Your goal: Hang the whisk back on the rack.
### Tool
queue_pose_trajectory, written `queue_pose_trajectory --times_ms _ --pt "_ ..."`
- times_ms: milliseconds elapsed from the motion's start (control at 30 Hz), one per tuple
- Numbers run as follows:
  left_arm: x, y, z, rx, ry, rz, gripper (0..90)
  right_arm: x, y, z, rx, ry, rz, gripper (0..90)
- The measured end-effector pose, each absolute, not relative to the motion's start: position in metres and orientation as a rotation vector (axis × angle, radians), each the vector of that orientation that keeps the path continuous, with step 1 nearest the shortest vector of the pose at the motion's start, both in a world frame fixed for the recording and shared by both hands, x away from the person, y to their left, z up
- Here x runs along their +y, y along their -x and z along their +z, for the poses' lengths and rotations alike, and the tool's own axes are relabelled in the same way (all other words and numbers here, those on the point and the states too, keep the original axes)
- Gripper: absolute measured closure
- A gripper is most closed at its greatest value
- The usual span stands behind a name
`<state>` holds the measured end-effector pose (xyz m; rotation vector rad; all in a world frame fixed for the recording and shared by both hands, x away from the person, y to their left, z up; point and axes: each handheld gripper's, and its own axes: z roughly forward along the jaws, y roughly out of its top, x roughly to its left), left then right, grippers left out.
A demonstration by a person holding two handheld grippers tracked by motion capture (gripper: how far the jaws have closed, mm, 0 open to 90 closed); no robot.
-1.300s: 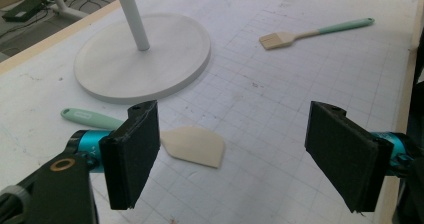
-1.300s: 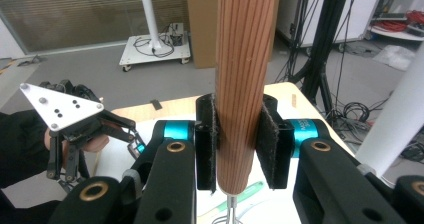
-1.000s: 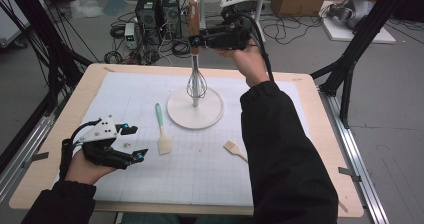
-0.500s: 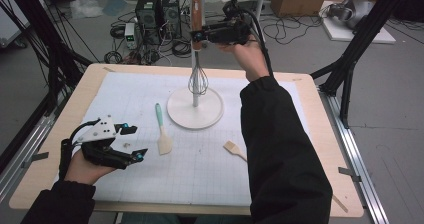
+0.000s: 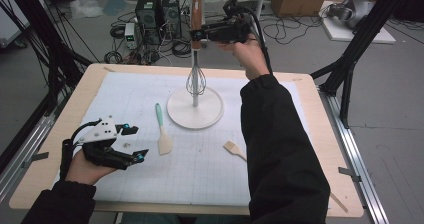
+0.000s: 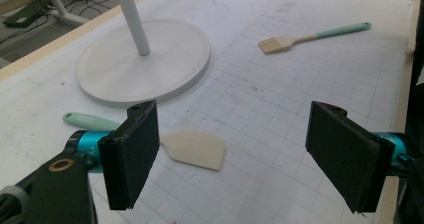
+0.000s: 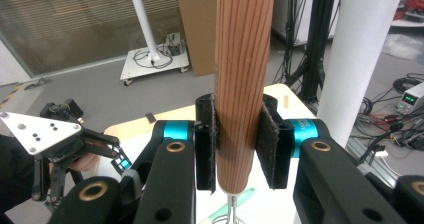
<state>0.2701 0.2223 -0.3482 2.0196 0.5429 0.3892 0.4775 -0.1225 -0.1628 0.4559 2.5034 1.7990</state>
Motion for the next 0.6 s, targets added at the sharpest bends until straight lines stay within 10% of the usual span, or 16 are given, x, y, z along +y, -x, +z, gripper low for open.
queue_pose_trajectory --times_ms 600 --pt "0.223 -0.269 -0.347 0.540 -2.015 0.401 22.4 -0.112 -0.480 -0.168 2.525 -0.468 1.832 72.2"
